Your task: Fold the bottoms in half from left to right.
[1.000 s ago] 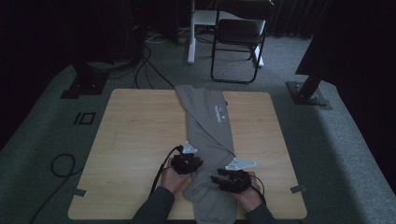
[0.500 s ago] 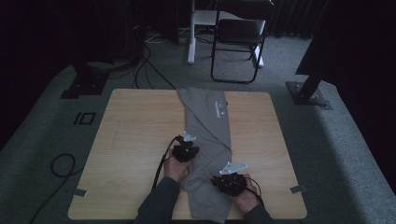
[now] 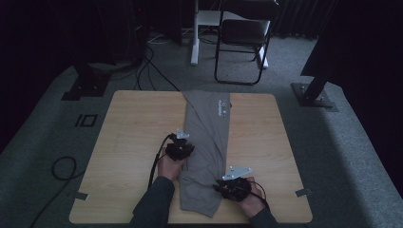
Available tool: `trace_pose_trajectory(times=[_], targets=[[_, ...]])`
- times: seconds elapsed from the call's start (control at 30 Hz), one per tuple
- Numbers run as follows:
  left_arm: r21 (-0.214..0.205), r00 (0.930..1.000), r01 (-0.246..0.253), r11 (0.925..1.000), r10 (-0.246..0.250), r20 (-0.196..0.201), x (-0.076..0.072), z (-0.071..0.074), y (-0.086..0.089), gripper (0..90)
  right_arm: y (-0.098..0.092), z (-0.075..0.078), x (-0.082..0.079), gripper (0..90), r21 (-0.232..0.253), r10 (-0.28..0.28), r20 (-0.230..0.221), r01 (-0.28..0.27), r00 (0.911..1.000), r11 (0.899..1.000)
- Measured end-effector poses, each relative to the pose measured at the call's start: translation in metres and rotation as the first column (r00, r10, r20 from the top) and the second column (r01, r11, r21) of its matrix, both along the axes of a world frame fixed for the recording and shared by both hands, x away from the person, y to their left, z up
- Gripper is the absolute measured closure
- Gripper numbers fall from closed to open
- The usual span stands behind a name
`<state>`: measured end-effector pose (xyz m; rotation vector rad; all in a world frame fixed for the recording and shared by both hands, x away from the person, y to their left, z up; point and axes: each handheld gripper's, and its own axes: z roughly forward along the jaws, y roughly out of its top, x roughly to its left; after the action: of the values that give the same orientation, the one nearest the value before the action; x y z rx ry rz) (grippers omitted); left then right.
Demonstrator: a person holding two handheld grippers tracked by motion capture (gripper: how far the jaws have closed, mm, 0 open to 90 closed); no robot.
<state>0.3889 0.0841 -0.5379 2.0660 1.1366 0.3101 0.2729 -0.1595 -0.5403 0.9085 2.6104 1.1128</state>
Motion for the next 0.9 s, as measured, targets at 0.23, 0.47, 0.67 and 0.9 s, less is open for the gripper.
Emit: trace_pose_trajectory(times=[0.23, 0.47, 0.67, 0.9], targets=[[-0.006, 0.9955, 0.095, 0.9955, -0.095, 0.001, -0.029, 0.002, 0.003, 79.8, 0.008, 0.0, 0.01, 58.2, 0.032, -0.04, -0.01, 0.041, 0.9991, 0.999], [-0.022, 0.9942, 0.106, 0.9941, -0.107, -0.017, -0.049, 0.002, 0.017, 80.0, 0.022, 0.004, 0.029, 57.6, 0.054, -0.061, -0.012, 0.061, 0.9981, 0.997], [-0.026, 0.9955, 0.086, 0.9959, -0.087, -0.037, -0.058, -0.006, 0.031, 80.9, 0.034, -0.006, 0.041, 61.5, 0.049, -0.053, -0.082, 0.057, 0.9952, 0.997], [-0.032, 0.9924, 0.122, 0.9921, -0.122, -0.014, -0.064, 0.0, 0.023, 80.4, 0.024, 0.004, 0.011, 86.0, 0.057, 0.03, -0.001, -0.03, 0.9995, 0.998]])
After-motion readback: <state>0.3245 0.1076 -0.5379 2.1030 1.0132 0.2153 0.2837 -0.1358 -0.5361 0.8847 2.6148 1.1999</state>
